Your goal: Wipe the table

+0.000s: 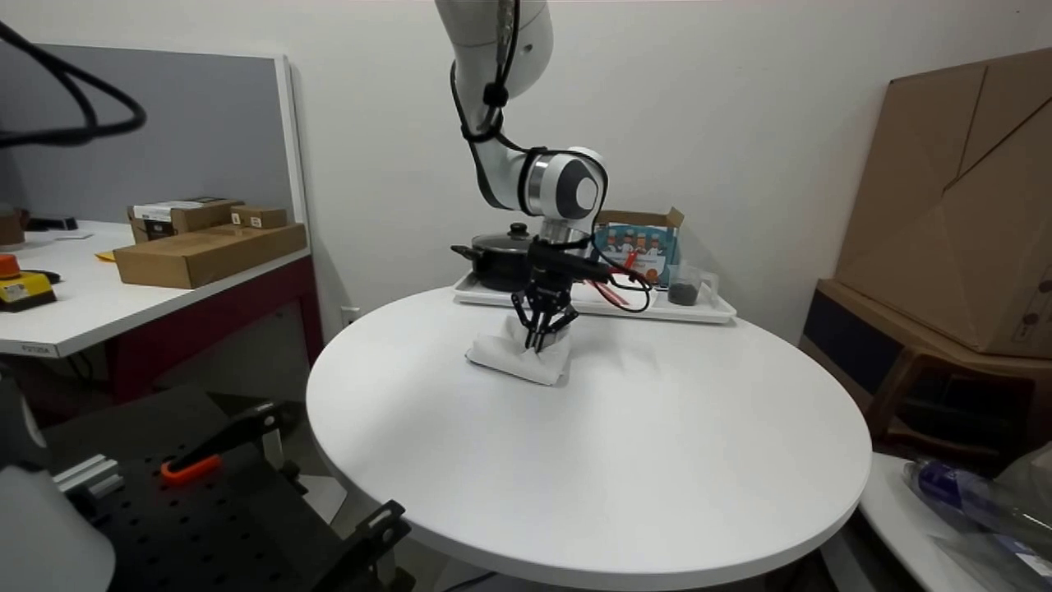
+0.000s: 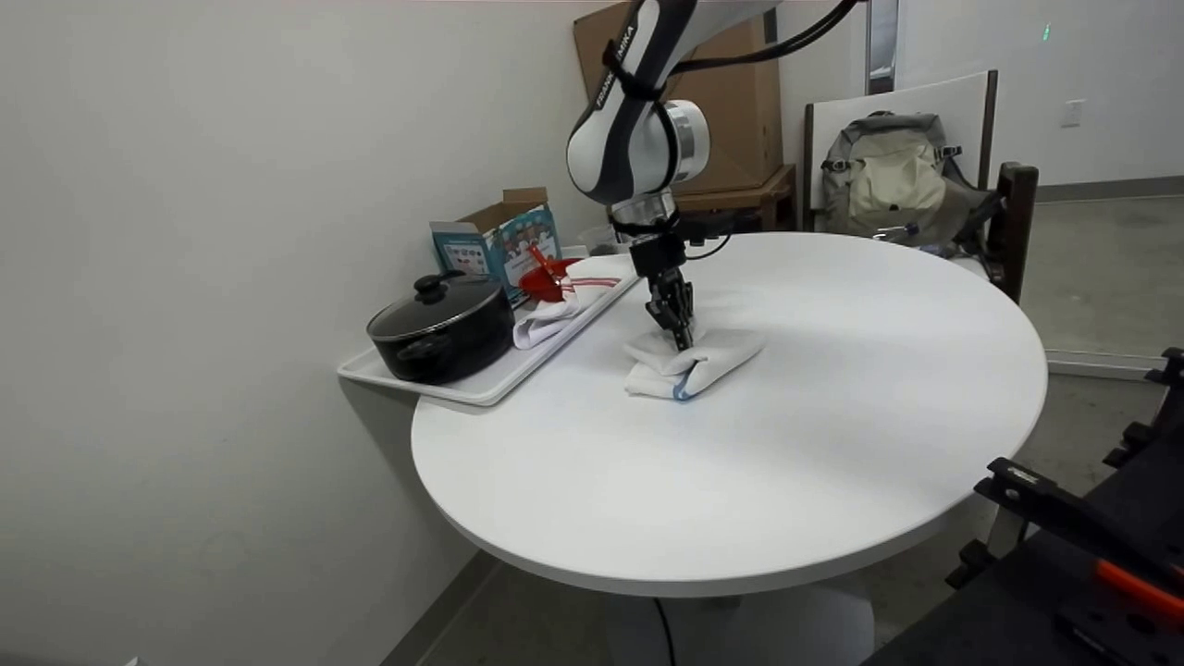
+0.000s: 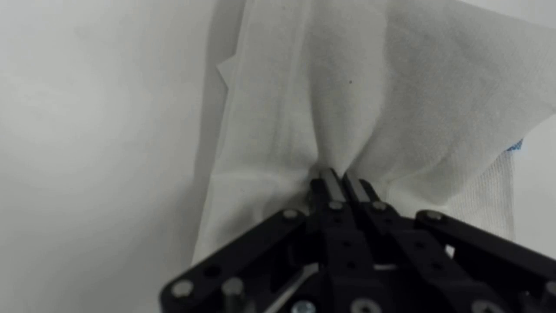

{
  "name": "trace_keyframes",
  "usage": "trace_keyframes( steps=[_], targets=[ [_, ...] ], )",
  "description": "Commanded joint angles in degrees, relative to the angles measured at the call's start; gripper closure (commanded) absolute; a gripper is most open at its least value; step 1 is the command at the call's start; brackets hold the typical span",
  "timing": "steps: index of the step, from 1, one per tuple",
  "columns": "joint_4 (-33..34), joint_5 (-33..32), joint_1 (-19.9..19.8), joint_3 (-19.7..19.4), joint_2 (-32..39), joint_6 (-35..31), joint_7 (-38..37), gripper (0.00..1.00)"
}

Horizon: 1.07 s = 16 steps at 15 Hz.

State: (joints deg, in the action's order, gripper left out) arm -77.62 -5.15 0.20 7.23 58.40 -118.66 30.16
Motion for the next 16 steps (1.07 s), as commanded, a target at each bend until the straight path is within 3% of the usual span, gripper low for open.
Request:
trace_keyframes(
  steps=[1,4,11,16],
  targets=[
    [-4.6,-2.27,-0.04,-1.59,-3.05,-1.6,-1.27,0.99],
    [-7.99,-4.4,0.96,-1.99,-4.21,-5.27,-1.39,0.99],
    [-14.65,-6.04,4.68,3.11,-5.88,-18.18,0.57,0.99],
    [-23.03,-6.16,5.13,6.86,-9.42,-22.34,3.6,0.99]
  ],
)
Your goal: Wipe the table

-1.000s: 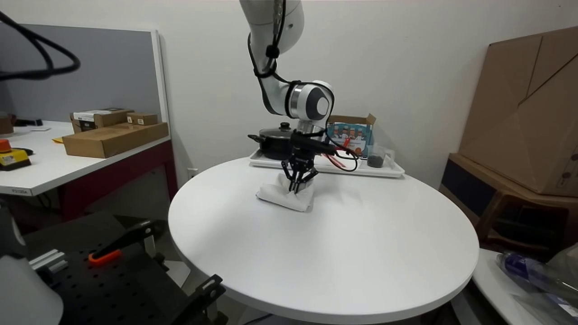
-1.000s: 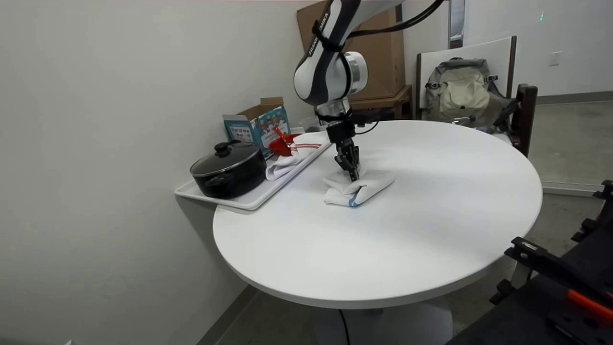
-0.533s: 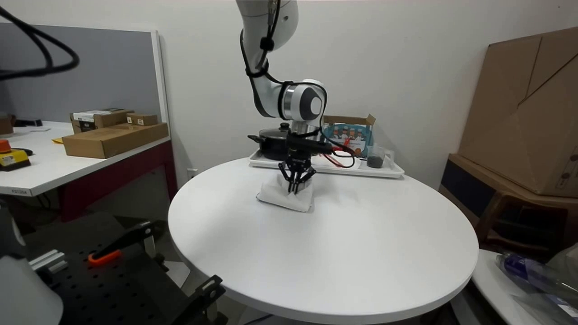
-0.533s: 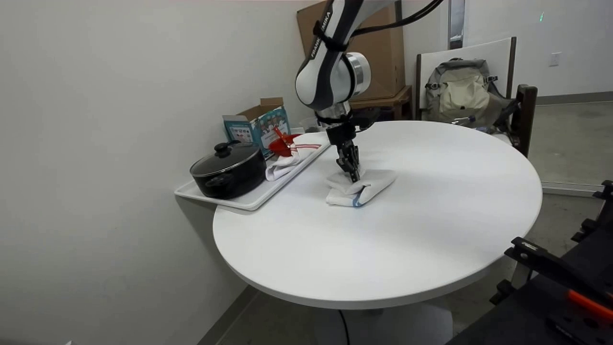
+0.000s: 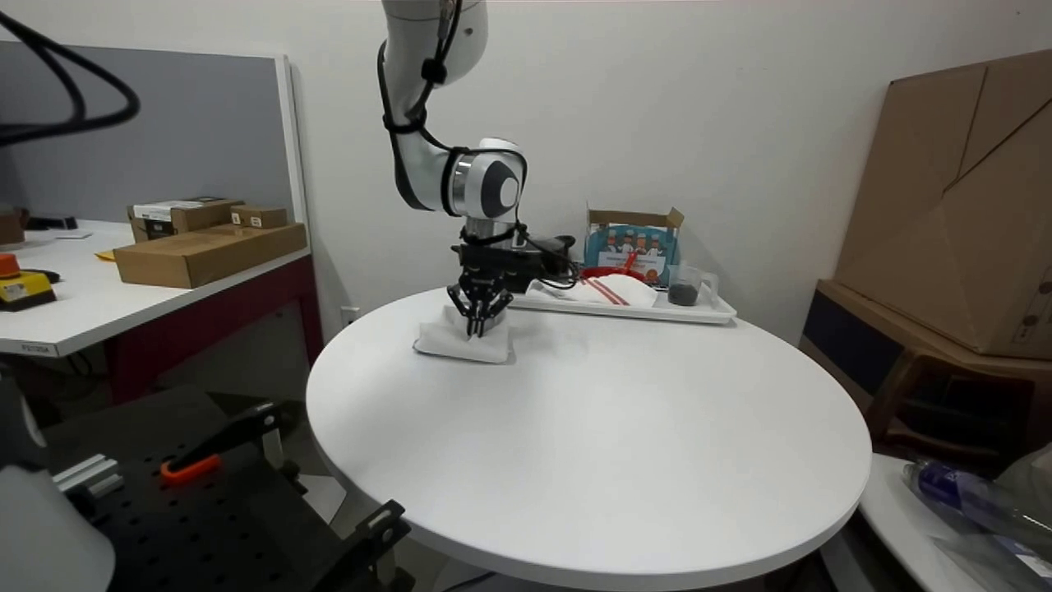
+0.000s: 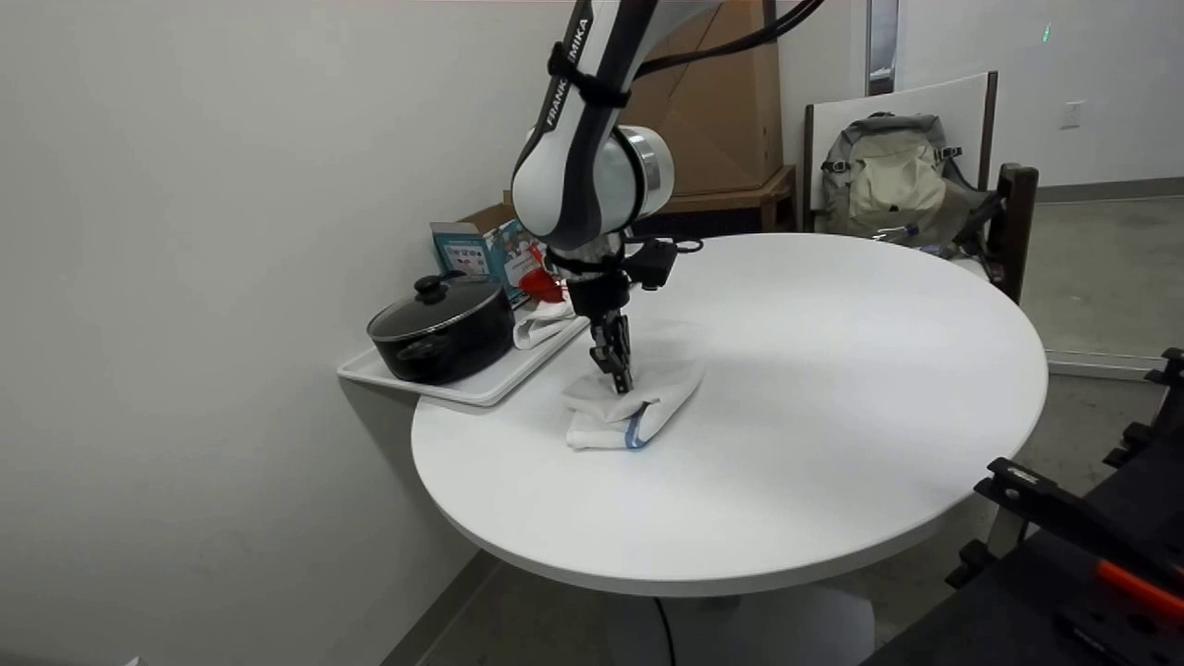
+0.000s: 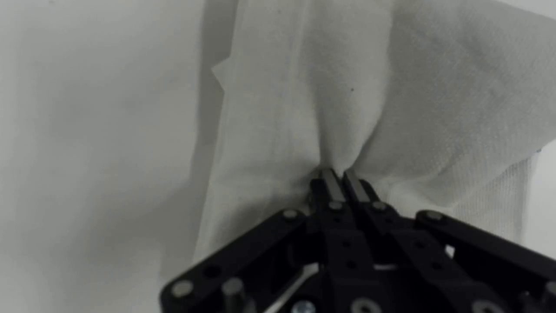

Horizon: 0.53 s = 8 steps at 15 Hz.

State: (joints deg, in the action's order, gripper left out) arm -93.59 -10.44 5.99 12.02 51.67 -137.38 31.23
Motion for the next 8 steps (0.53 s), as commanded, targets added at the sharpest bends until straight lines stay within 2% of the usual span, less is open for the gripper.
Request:
trace_keyframes(
  steps=[1,5,8],
  targets=[
    [-8.76,-0.8,-0.8,2.84,-3.43,-4.3,3.56,0.99],
    [-17.5,-0.64,-1.85,6.04,-7.47,-7.56,9.16,0.99],
    [-24.18,-1.11,-2.63,6.81,-10.42,-9.84,13.24,0.99]
  ],
)
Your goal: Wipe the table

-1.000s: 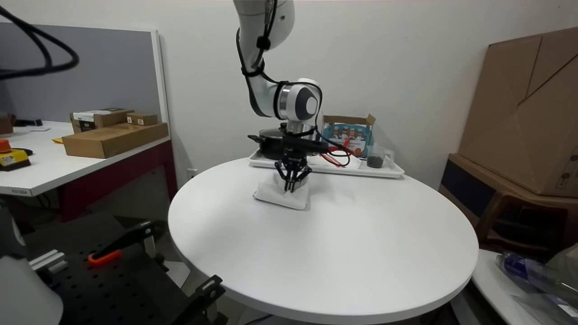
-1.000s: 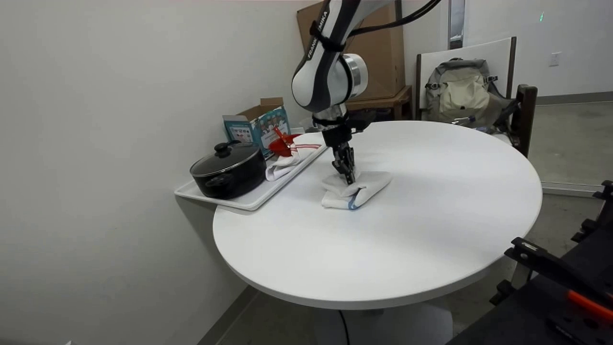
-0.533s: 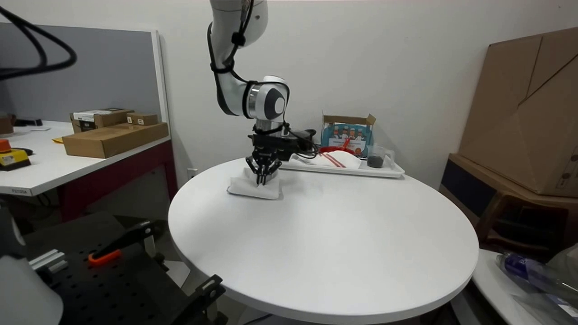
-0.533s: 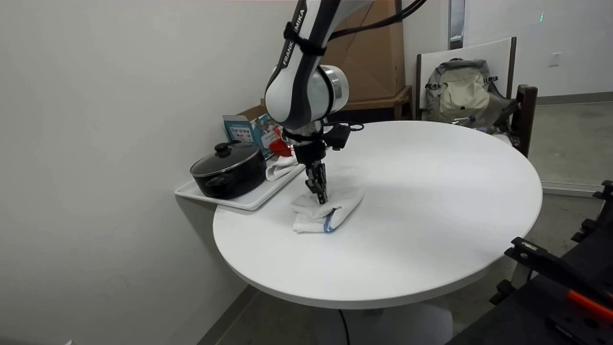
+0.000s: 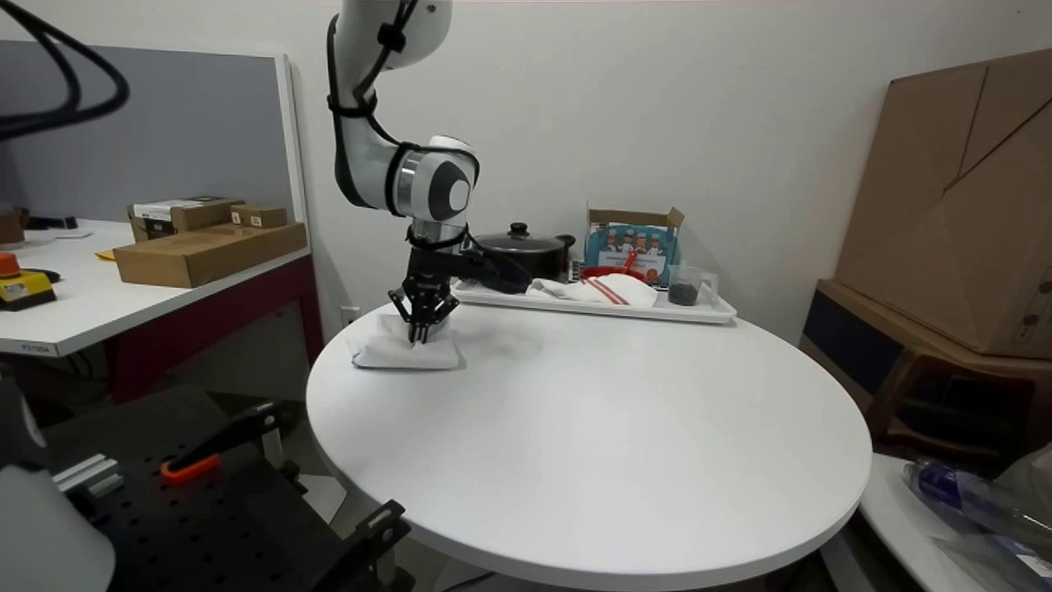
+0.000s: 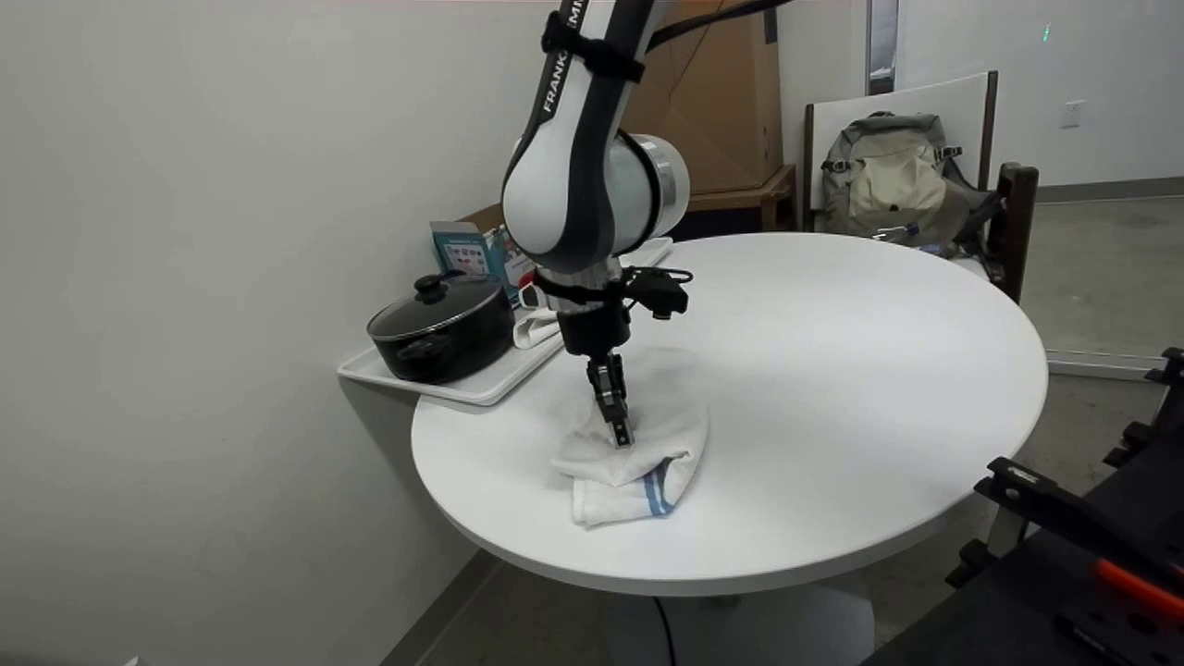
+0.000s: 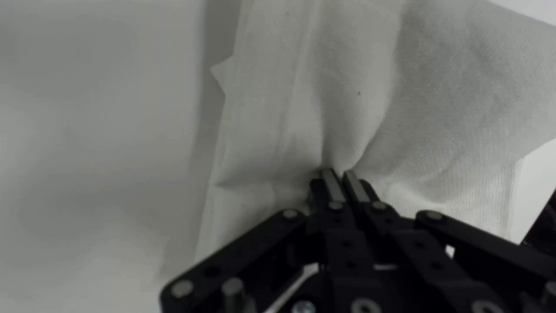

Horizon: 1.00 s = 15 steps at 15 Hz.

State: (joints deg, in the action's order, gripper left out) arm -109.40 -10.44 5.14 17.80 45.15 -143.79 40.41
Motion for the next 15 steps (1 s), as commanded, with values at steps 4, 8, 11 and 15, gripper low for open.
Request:
trace_keyframes(
  steps=[4,8,11,15],
  targets=[
    [-14.55,-7.84,-0.7,-4.77,-7.0,-9.54,7.36,0.99],
    [-16.63,-21.5,1.7,-15.53,-8.27,-18.5,6.88,0.99],
    [-15.12,-30.76,3.34,-24.08,-6.93,-25.87,3.49,0.99],
    [-11.21,-34.05,4.6,-33.58,-3.28,-32.97,-0.39,0.99]
  ],
)
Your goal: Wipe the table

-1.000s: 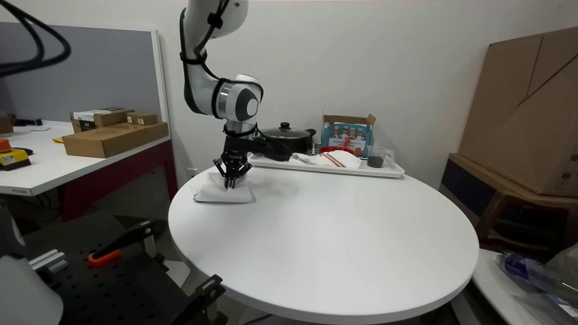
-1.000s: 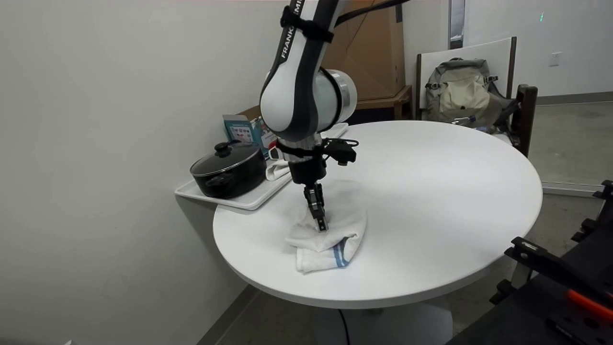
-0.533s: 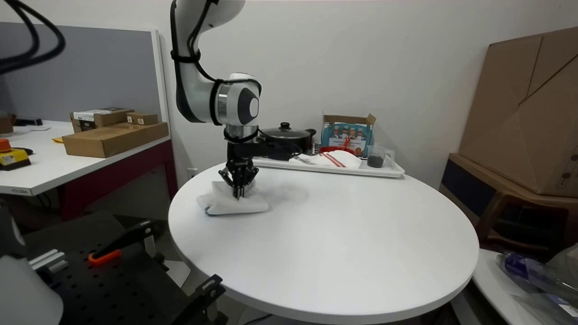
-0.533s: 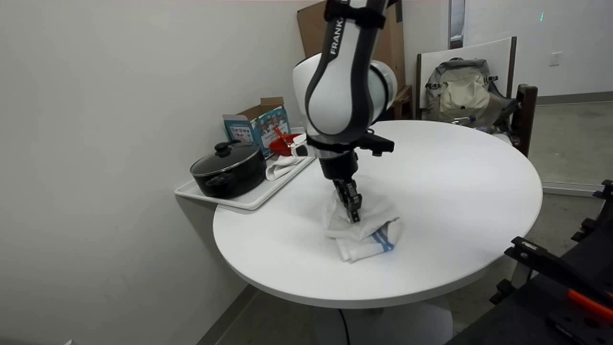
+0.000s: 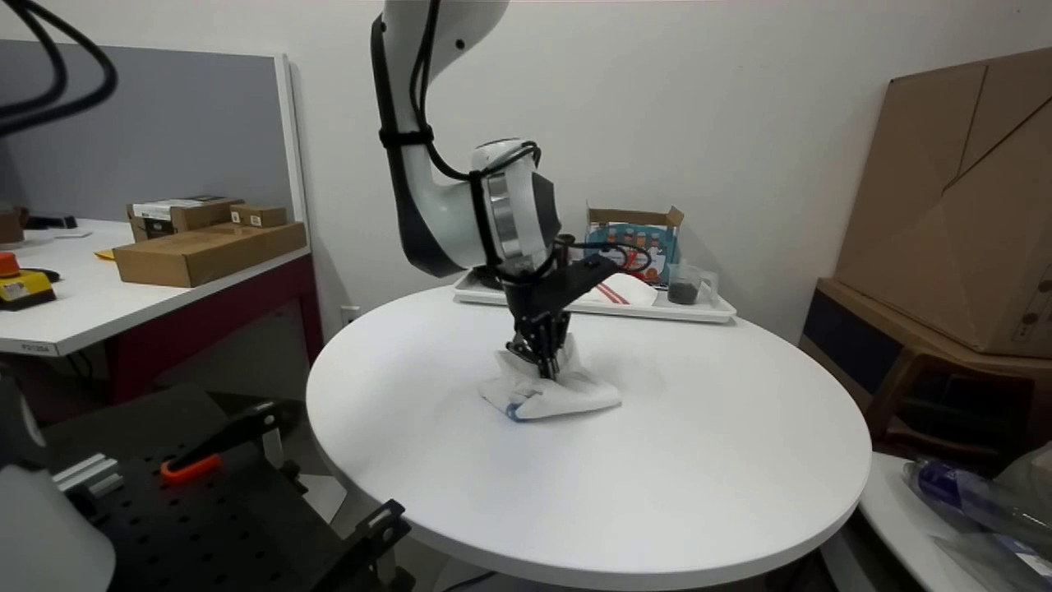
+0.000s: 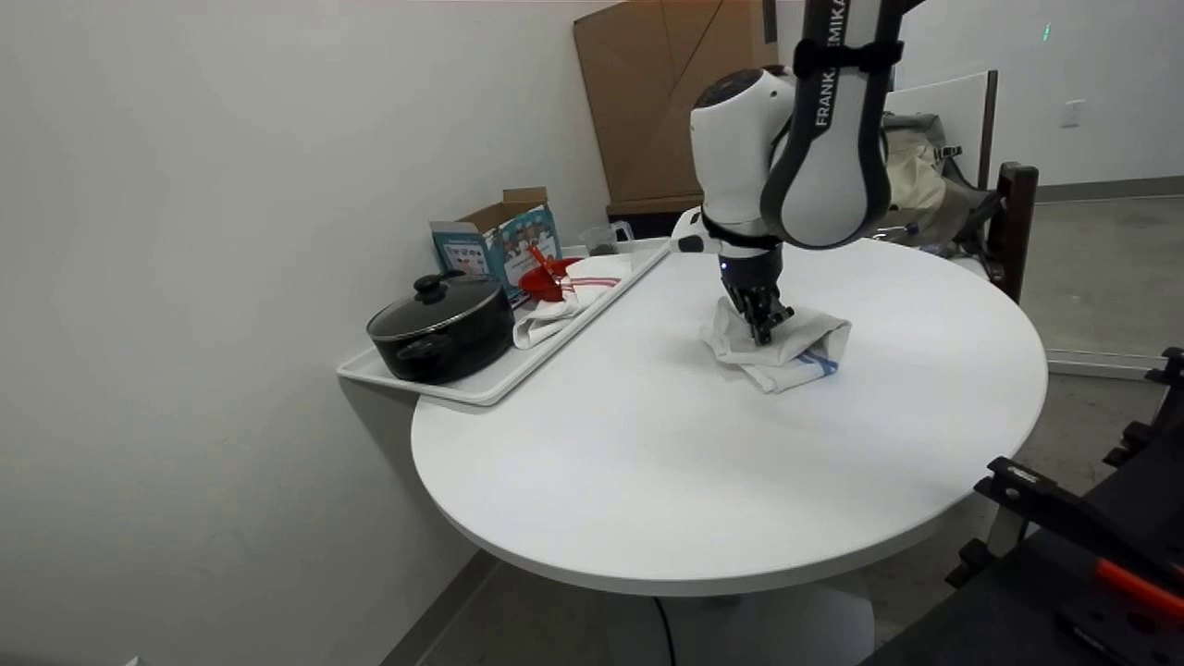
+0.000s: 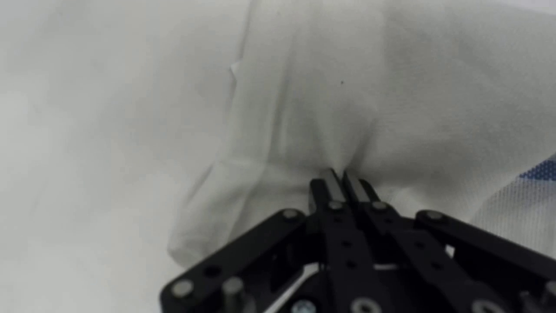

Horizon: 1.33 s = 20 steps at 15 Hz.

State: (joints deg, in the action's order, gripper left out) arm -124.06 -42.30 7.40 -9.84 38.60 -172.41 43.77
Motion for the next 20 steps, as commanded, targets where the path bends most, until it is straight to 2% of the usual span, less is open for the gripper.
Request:
trace_keyframes(
  steps=[1,4,6,8,12,15,17,20],
  targets=[
    [4.79,-1.48,2.31,-7.67,4.46,-5.35,-4.41,0.99],
    [8.82,1.17,1.39,-11.08,7.44,-5.62,-6.79,0.99],
    [11.61,3.73,-0.77,-11.44,8.96,-3.08,-8.47,0.99],
    [13.34,2.85,-4.29,-9.83,9.14,0.54,-11.6,0.99],
    [8.6,2.4,-9.43,-4.4,5.25,9.2,-11.67,0.99],
    [2.68,3.43,-12.6,2.37,0.44,13.42,-8.7,0.99],
    [0.0,4.11,-13.51,6.45,-1.27,13.35,-7.91,0.99],
    [-1.82,3.35,-12.13,10.3,-1.47,10.94,-8.74,0.99]
  ],
)
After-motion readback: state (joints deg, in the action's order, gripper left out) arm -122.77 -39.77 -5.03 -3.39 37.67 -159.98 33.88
